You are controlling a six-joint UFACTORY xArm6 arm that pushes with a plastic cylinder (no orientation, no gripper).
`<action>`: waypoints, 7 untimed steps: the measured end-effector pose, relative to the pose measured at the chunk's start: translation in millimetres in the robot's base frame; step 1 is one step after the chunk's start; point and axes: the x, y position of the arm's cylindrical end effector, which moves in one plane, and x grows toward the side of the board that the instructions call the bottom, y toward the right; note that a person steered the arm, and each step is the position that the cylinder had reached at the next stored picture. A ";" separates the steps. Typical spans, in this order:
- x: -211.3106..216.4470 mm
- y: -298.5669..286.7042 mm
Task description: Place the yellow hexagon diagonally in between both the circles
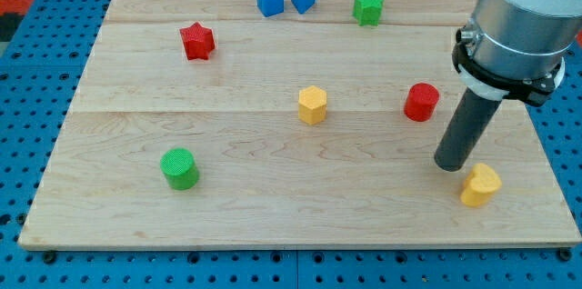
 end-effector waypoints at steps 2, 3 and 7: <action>-27.0 -153.0; -57.3 -175.6; -63.6 -115.1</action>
